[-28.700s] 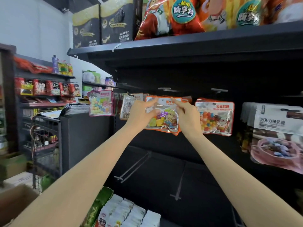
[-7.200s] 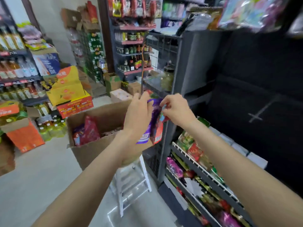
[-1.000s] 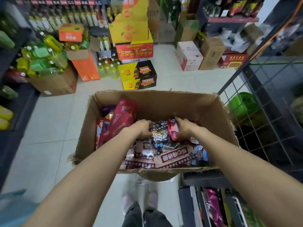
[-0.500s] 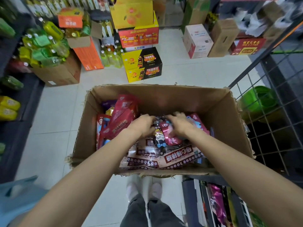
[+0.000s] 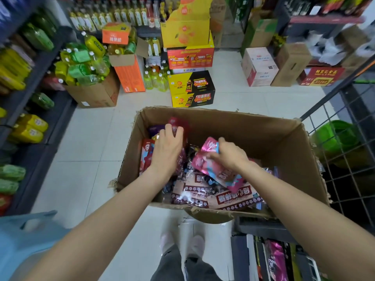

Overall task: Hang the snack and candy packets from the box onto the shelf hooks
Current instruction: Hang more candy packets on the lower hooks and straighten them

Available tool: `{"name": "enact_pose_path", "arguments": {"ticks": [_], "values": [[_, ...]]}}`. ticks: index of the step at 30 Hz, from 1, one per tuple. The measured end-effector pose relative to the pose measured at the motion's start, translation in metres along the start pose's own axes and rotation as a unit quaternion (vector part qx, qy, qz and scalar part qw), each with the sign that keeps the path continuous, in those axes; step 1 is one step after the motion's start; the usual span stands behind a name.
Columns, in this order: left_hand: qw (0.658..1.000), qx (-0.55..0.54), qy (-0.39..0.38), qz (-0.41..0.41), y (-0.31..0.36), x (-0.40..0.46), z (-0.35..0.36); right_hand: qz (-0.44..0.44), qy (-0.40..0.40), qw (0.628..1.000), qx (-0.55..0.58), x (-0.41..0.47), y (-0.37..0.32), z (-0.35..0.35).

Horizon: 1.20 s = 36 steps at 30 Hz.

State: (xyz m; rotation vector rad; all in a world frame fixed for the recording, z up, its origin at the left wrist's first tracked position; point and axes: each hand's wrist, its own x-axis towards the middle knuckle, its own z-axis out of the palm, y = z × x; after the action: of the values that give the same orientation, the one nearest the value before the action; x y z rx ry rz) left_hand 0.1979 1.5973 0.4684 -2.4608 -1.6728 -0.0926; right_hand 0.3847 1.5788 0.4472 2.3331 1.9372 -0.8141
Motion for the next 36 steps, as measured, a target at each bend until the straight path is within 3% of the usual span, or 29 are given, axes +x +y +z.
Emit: {"name": "enact_pose_path", "arguments": {"ticks": [4, 7, 9, 14, 18, 24, 29, 36], "values": [[0.991, -0.103, -0.081, 0.003, -0.015, 0.0, -0.009, 0.062, 0.017, 0.977, 0.205, 0.003, -0.004, -0.006], [0.996, -0.063, -0.067, 0.001, -0.018, -0.002, -0.021, 0.089, 0.039, 0.941, 0.324, -0.001, -0.007, -0.01], [0.995, -0.098, -0.024, 0.02, -0.017, -0.004, -0.03, 0.094, 0.053, 0.921, 0.374, -0.011, -0.012, -0.015], [0.967, -0.25, -0.04, 0.025, -0.021, -0.007, -0.069, 0.004, 0.168, 0.912, 0.374, -0.062, -0.032, -0.05], [0.925, -0.378, 0.022, 0.013, -0.024, -0.016, -0.104, -0.035, 0.259, 0.905, 0.336, -0.118, -0.053, -0.071], [0.905, -0.397, 0.101, 0.112, -0.004, -0.041, -0.166, -0.023, 0.374, 0.834, 0.405, -0.21, -0.068, -0.068], [0.867, -0.457, 0.072, 0.185, 0.026, -0.083, -0.201, -0.005, 0.393, 0.791, 0.469, -0.298, -0.059, -0.058], [0.824, -0.46, -0.004, 0.33, 0.089, -0.166, -0.233, 0.075, 0.461, 0.775, 0.425, -0.407, -0.023, -0.031]]}}
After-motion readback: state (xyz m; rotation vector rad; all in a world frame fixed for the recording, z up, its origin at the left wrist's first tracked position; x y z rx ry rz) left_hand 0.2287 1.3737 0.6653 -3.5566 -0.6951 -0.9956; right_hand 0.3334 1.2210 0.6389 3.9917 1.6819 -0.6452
